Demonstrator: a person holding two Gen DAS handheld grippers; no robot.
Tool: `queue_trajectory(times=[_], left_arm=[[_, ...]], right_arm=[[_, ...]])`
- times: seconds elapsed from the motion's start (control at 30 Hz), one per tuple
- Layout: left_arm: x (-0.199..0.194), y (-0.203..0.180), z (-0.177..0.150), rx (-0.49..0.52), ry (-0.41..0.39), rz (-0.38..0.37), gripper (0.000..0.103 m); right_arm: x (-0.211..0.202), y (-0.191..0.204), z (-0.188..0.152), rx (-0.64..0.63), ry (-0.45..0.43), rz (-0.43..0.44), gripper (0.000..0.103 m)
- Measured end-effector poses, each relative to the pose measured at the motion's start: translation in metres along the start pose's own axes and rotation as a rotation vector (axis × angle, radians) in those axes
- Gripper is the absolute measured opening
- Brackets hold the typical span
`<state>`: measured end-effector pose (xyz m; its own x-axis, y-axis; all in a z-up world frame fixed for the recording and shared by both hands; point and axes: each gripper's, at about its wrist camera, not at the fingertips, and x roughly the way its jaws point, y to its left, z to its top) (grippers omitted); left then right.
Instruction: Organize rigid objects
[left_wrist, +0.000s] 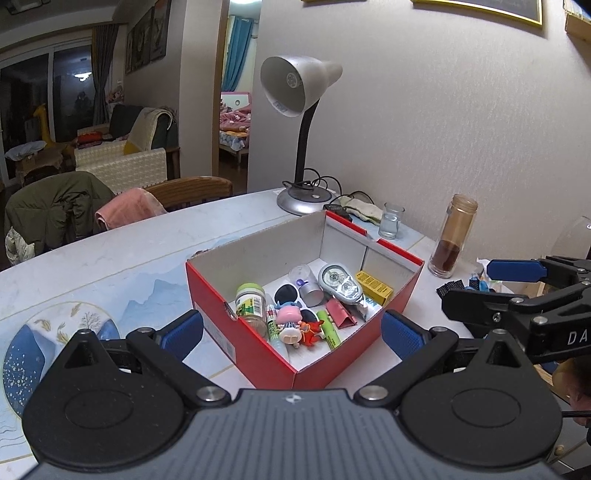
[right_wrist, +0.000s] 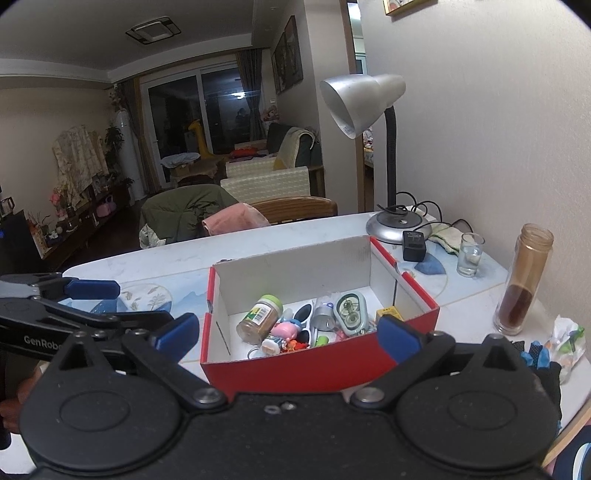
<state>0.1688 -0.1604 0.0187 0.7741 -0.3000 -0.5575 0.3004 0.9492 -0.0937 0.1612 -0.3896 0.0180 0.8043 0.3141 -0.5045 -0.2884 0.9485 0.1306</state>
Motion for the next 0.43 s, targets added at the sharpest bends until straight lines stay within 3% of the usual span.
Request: queue_trajectory(times=[0.43], left_arm=[[0.0037, 0.008, -0.0049, -0.019, 0.02, 0.008, 0.103]], right_arm=[[0.0047, 0.0006, -0.0024, 0.004, 0.016, 0.0, 0.103]])
